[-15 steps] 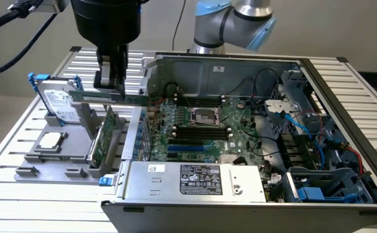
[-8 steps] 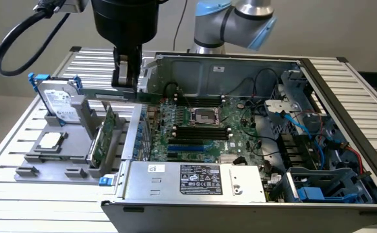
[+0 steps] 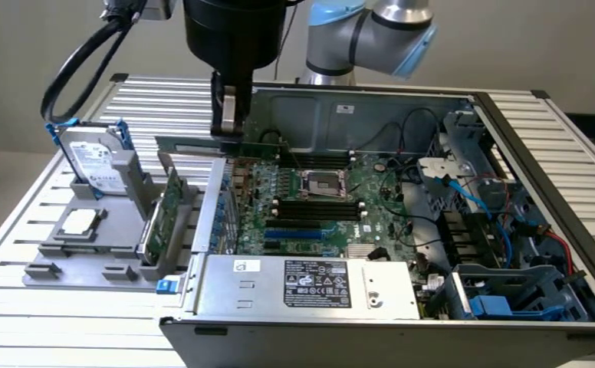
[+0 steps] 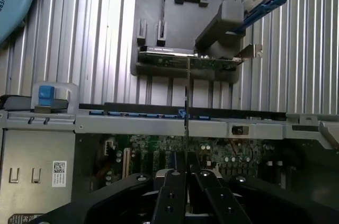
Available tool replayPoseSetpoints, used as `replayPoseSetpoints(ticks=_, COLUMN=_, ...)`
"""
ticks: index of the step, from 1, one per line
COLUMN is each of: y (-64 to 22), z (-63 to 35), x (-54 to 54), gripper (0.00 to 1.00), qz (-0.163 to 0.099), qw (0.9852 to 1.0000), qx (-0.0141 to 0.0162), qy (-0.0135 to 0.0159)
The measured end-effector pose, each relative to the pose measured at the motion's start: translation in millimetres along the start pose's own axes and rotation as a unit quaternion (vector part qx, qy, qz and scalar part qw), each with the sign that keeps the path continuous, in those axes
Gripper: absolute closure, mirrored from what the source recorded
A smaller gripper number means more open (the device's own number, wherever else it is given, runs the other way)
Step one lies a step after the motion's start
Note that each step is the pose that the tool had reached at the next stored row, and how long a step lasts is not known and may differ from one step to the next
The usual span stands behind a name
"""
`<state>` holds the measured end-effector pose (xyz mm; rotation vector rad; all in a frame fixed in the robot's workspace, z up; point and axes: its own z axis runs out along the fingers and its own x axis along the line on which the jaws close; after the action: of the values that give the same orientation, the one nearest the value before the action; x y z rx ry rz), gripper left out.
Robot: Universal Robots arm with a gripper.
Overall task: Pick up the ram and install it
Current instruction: 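Pick up the ram and move it above insertion slot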
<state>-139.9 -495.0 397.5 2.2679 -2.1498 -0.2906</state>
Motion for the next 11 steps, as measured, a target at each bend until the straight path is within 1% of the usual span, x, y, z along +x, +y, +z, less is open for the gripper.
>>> replayPoseSetpoints(ticks=3, y=-12.4, z=-1.6, x=-0.4, gripper=0.87, qz=-0.001, qw=1.0000, qx=0.0003, qy=-0.0059)
replayPoseSetpoints(ticks=4, y=-16.9, z=-2.1, x=-0.5, gripper=0.87, qz=-0.001, qw=1.0000, qx=0.0004, qy=-0.0084)
replayPoseSetpoints(ticks=7, y=-29.4, z=-3.6, x=-1.2, gripper=0.87, qz=-0.002, qw=0.9999, qx=0.0006, qy=-0.0136)
replayPoseSetpoints(ticks=9, y=-37.0, z=-3.8, x=-1.4, gripper=0.87, qz=-0.003, qw=0.9998, qx=0.0009, qy=-0.0180)
replayPoseSetpoints(ticks=10, y=-40.9, z=-3.7, x=-1.7, gripper=0.87, qz=-0.003, qw=0.9998, qx=0.0012, qy=-0.0195)
replayPoseSetpoints(ticks=11, y=-44.6, z=-3.2, x=-2.3, gripper=0.87, qz=-0.003, qw=0.9998, qx=0.0013, qy=-0.0199)
